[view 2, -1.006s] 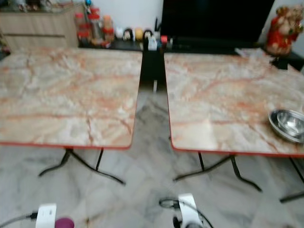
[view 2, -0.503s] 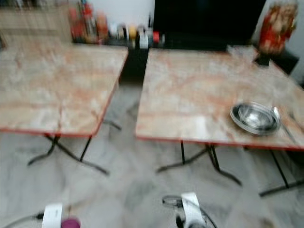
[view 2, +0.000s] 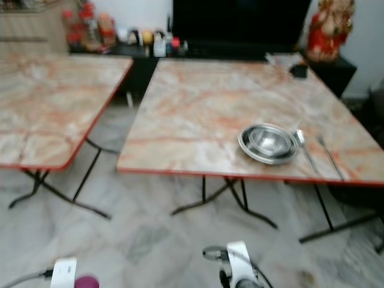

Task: Setting the table

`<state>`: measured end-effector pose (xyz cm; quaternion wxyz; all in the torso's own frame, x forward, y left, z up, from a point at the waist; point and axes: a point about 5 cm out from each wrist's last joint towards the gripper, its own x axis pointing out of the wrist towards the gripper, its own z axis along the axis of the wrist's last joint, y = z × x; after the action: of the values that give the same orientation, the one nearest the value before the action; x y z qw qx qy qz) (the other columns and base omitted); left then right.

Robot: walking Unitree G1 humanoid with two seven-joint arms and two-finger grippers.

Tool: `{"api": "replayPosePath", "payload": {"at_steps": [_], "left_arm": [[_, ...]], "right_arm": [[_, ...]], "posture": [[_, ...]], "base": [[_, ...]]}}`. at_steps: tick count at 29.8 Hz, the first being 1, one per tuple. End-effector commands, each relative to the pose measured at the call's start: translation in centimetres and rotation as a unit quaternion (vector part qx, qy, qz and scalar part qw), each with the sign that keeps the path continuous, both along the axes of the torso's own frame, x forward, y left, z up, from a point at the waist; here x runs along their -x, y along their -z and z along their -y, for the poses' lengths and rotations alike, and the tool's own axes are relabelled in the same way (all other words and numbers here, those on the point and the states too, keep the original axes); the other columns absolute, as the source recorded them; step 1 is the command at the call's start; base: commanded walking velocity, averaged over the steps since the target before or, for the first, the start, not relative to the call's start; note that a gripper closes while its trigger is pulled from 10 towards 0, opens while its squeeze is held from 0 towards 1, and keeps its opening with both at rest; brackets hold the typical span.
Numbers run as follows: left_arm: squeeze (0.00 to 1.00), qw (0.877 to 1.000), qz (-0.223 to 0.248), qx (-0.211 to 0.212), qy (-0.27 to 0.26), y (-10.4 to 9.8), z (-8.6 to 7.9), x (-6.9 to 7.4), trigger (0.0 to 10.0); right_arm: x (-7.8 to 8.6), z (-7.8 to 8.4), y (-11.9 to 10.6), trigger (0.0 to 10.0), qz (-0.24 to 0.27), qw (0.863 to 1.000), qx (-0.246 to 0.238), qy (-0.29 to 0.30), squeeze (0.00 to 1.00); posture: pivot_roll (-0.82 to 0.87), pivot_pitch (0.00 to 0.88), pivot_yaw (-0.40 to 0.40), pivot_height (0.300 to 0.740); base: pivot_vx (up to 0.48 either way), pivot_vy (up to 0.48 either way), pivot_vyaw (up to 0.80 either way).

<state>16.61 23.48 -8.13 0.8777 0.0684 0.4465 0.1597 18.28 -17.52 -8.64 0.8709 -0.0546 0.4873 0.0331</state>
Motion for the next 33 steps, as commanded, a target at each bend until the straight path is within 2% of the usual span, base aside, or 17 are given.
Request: {"api": "replayPosePath", "payload": {"at_steps": [1, 22, 27, 33], "left_arm": [[0.00, 1.000, 0.008, 0.011, 0.001, 0.0, 0.8, -0.3, 10.0], [0.00, 1.000, 0.012, 0.011, 0.015, -0.1, 0.7, -0.6, 10.0], [0.00, 1.000, 0.022, 0.013, 0.008, -0.3, 0.5, -0.7, 10.0], [0.00, 0.998, 0.042, 0.016, -0.035, -0.4, -0.6, -0.2, 10.0]], "right_arm": [[0.1, 1.1, -0.1, 10.0, -0.002, 1.000, 0.013, 0.004, 0.00], [0.0, 1.1, -0.1, 10.0, -0.003, 1.000, 0.013, 0.002, 0.00], [0.0, 0.9, -0.1, 10.0, -0.004, 1.000, 0.009, 0.004, 0.00], [0.0, 0.8, -0.1, 10.0, -0.005, 1.000, 0.006, 0.005, 0.00]], "posture": [[-0.02, 0.000, -0.018, 0.732], [-0.03, 0.000, -0.020, 0.732], [-0.01, 0.000, -0.028, 0.732], [0.01, 0.000, -0.044, 0.732]], "base": [[0.255, -0.405, 0.00], [0.255, -0.390, 0.00], [0.000, 0.000, 0.00], [0.000, 0.000, 0.00]]}}
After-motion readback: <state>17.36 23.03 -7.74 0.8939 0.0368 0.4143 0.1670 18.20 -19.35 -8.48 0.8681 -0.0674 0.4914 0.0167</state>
